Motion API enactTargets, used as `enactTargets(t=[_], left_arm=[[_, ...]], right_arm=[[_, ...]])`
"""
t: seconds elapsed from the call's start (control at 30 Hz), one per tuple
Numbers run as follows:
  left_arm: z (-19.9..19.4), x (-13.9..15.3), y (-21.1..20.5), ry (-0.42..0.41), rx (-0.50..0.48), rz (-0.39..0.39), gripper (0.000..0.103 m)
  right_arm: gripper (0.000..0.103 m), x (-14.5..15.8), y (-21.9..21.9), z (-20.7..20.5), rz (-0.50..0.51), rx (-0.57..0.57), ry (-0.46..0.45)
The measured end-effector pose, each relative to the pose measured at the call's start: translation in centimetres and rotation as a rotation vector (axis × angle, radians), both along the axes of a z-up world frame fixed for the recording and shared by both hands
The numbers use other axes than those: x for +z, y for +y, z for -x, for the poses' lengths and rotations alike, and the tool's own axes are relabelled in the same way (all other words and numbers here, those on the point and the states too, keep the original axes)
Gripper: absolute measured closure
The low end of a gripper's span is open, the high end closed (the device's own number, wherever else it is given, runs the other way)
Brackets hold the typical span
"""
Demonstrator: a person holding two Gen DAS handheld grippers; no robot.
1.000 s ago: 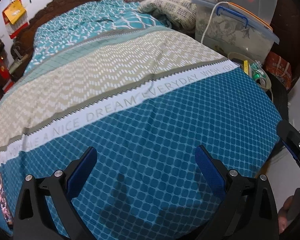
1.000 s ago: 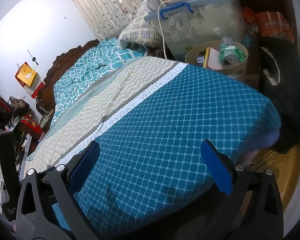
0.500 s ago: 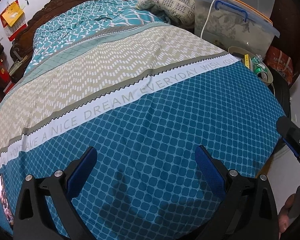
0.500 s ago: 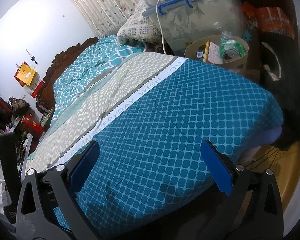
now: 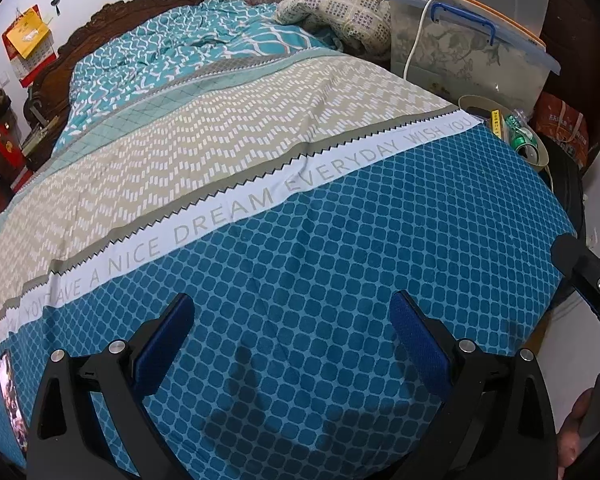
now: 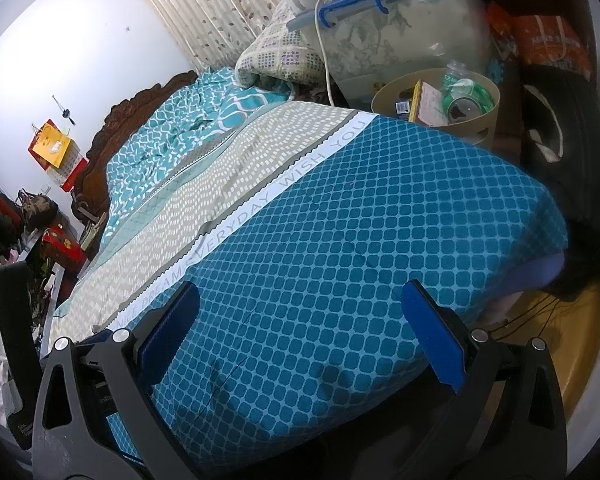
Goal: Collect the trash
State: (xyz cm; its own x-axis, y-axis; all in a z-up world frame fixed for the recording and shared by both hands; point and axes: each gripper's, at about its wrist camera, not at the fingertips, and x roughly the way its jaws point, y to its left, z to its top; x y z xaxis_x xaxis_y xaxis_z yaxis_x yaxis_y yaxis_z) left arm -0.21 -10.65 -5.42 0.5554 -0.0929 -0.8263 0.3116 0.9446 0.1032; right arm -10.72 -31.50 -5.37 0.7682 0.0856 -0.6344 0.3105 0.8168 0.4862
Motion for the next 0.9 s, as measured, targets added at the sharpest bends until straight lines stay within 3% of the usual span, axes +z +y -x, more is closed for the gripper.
enactTargets(t=[0.9], left_arm=[[0.43, 0.86, -0.43, -0.062, 0.007, -0.021, 0.009]], right_arm=[[0.003, 0.36, 0.32, 0.09, 0.007, 0.004, -0.01]])
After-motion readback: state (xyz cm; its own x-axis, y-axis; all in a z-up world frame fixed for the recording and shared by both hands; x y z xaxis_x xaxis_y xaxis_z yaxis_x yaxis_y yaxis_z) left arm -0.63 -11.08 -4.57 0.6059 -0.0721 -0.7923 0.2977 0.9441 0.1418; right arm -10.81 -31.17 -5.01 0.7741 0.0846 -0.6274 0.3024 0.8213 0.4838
